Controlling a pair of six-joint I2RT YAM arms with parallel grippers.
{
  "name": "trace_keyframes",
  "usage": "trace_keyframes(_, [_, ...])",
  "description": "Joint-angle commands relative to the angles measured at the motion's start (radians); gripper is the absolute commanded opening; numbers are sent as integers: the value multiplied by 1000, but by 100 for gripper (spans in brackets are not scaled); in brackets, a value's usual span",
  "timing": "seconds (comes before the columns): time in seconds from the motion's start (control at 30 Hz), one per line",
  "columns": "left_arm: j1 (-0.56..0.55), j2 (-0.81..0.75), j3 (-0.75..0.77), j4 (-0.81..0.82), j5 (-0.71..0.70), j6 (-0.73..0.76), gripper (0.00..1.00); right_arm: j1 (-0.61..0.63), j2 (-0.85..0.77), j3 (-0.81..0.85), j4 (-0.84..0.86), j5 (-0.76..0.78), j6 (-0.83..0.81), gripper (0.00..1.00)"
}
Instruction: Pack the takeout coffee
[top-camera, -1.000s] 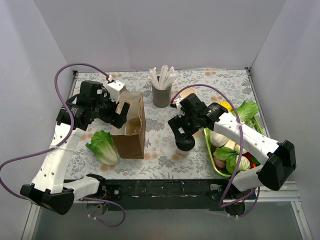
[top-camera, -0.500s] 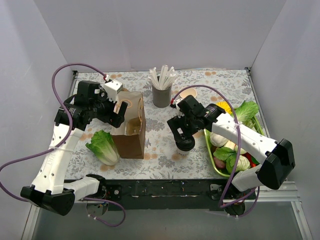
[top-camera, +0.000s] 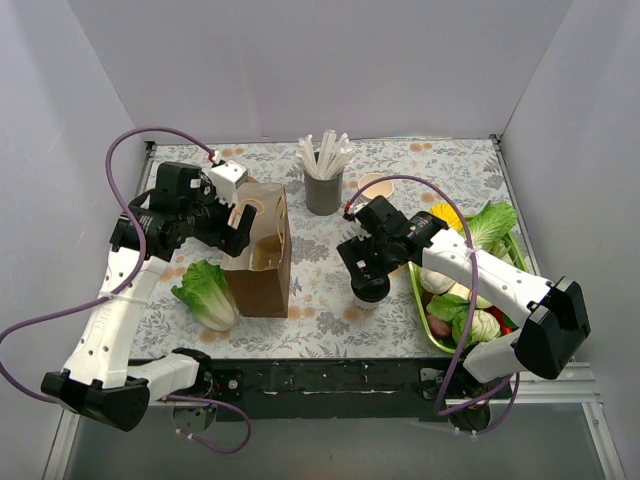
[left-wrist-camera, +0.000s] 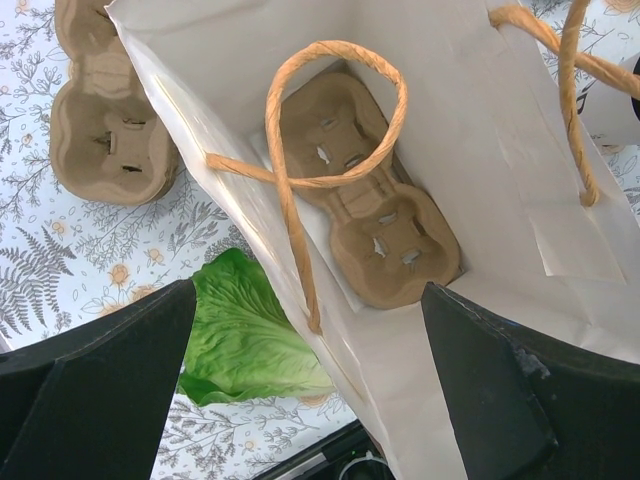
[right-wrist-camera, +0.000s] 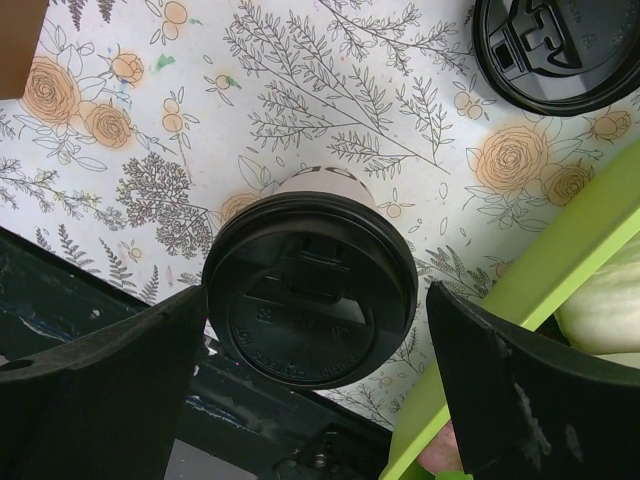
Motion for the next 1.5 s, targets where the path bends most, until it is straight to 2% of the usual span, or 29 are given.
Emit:
trace_keyframes(0.0, [8, -26, -12, -10, 19, 9, 98, 16, -11, 8, 20, 6, 16, 98])
trace_keyframes(1.07, [8, -40, -46, -30, 42, 18, 98, 36, -10, -36, 23, 39, -26, 95])
trace_keyframes(1.47, [8, -20, -41, -36, 57, 20, 98, 41, -36, -42, 19, -7, -69, 91])
